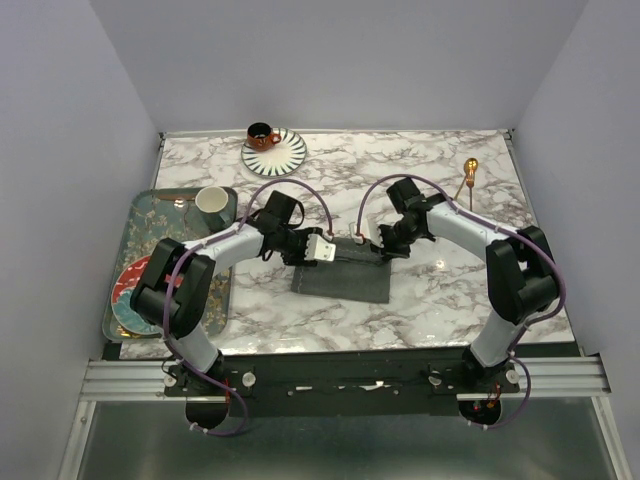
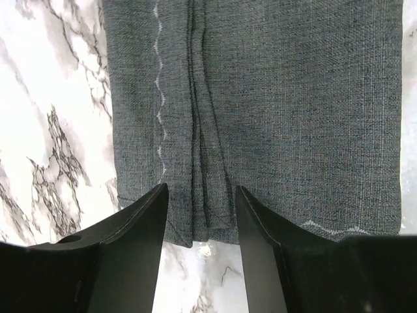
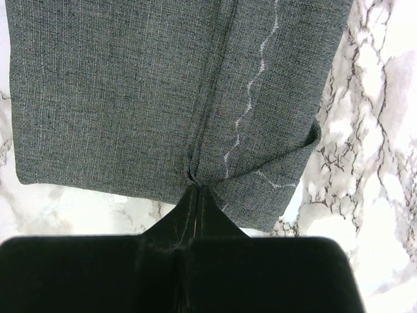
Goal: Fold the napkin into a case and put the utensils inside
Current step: Fold the lower triangle-folded napkin at the center of the board.
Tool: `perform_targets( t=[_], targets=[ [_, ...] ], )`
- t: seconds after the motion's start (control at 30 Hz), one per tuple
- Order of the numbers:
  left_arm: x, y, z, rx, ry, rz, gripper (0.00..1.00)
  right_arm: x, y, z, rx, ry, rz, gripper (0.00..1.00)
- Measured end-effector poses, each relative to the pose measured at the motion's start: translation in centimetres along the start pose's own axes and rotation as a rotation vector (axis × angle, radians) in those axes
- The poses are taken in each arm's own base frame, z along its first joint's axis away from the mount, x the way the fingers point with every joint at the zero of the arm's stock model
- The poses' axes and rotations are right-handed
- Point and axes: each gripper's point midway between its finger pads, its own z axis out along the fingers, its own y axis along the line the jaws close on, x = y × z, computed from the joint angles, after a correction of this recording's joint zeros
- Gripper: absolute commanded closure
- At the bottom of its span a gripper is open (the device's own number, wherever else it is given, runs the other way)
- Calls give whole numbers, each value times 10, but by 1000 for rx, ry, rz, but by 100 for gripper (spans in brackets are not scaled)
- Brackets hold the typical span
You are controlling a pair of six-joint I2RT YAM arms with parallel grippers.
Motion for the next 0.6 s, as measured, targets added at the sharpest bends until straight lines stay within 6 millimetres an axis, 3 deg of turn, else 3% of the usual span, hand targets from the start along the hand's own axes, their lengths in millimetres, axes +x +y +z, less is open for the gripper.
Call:
perform_targets(
  t=[0.13,0.37,0.6],
  targets=[
    [0,-2,5,13,28,42,50,3,1,4,-12,5,7,99],
    [11,-3,12,27,83,43,69,3,2,4,-13,5,9,99],
    [16,-6,16,41,118,33,80,-6,-3,-2,-9,-12,26,99]
  ],
)
